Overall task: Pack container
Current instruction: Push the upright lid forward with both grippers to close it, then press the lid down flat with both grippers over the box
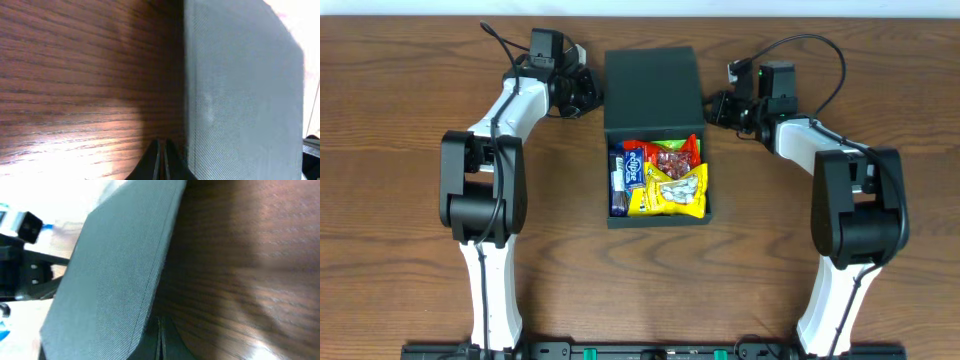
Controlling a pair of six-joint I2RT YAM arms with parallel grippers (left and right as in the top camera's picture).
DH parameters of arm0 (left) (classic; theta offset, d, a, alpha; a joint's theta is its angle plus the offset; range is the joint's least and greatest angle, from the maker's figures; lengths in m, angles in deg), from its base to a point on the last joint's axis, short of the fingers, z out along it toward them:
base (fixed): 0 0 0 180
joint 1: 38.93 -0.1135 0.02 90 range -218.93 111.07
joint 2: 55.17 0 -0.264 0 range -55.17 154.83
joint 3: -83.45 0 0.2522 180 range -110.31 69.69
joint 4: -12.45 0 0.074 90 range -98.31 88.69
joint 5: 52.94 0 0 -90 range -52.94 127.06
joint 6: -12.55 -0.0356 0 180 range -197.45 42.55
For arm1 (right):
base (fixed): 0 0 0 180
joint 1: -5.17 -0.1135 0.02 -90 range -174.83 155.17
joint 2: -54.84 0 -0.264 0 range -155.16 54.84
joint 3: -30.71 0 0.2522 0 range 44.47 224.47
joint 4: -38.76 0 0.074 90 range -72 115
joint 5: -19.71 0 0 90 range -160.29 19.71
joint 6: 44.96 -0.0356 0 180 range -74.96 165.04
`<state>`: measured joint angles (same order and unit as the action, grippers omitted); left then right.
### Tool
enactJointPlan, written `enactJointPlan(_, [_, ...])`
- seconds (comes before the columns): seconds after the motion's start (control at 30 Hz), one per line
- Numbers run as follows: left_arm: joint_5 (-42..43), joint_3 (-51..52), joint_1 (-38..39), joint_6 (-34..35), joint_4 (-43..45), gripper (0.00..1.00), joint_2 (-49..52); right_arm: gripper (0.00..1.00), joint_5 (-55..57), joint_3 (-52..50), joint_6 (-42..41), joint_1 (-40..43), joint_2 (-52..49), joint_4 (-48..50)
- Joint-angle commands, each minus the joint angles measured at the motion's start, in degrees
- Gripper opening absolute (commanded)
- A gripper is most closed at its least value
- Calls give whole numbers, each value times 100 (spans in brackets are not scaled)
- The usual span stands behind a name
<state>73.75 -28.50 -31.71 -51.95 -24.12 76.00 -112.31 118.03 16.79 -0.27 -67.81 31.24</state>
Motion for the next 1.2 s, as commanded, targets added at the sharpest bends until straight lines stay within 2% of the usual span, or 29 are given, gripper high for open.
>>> enactJointPlan(0.0, [389,-122,39,-111,2,6,-13,2,-772,107,68,44,-26,219])
enactJointPlan(0.4, [391,-125,28,-715,-13,6,-713,2,-1827,114,133,146,13,929])
enactJointPlan(0.8, [380,-125,28,-1364,-424,6,-1502,2,-2039,118,262,144,553,1012])
enactJointPlan(0.97, [372,-125,28,-1735,-780,6,-1794,2,-2039,118,415,144,831,715])
enactJointPlan(1.17, [339,-125,28,-2184,-1325,6,-2076,2,-2035,118,1021,136,1137,-234])
